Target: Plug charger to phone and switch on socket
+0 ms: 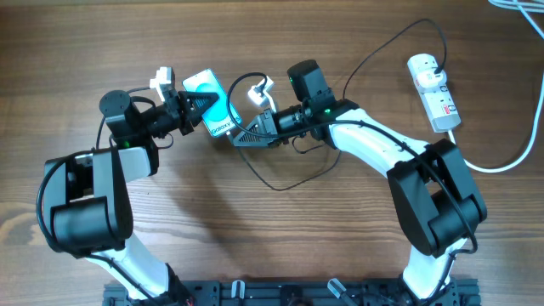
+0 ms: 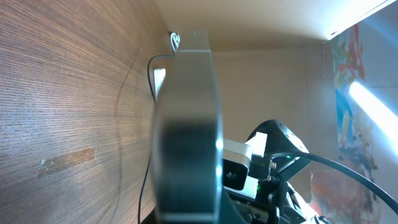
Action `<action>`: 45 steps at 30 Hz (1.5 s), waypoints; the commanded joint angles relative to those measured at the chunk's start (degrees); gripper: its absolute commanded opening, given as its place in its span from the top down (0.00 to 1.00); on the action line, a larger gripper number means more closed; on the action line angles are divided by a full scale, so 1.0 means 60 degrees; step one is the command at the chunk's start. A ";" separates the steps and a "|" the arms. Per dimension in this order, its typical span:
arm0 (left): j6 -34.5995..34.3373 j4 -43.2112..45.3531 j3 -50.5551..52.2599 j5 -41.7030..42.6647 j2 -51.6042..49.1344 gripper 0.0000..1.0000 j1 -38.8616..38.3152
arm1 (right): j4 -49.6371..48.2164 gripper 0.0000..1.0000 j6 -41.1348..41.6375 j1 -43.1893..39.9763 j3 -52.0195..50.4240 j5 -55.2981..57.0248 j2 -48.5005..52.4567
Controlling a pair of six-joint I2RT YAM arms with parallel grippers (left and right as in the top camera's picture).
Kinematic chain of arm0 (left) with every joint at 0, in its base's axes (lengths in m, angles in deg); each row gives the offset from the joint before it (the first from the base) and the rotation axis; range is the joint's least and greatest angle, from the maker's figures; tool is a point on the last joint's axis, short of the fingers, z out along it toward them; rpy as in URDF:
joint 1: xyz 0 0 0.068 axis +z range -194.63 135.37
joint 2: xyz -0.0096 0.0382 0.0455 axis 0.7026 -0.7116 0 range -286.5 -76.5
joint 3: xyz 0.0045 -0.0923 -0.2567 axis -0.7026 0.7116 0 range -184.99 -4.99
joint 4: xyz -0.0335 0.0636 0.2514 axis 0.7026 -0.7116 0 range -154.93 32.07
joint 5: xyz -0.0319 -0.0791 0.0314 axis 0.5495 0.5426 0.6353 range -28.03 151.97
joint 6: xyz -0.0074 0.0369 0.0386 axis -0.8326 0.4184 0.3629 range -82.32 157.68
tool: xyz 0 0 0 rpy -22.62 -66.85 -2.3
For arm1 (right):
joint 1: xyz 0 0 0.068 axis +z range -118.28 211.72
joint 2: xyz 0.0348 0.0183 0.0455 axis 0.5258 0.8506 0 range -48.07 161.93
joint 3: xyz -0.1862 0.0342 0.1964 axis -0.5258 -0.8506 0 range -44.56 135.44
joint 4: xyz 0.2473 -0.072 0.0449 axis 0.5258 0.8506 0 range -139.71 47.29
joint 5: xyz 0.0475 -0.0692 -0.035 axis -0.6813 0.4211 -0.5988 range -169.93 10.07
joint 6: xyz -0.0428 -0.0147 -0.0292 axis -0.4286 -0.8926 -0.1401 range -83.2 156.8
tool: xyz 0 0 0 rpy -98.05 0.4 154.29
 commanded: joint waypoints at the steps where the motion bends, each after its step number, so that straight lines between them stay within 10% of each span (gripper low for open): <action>1: -0.0055 0.0084 -0.0095 0.0182 -0.0033 0.96 -0.0036 | -0.0113 0.96 0.0113 0.0029 0.0098 -0.0237 -0.0219; 45: -0.0058 0.0390 -0.0095 0.0535 -0.0033 0.96 0.0084 | -0.0962 0.96 0.1399 -0.0266 0.0080 0.0182 -0.0215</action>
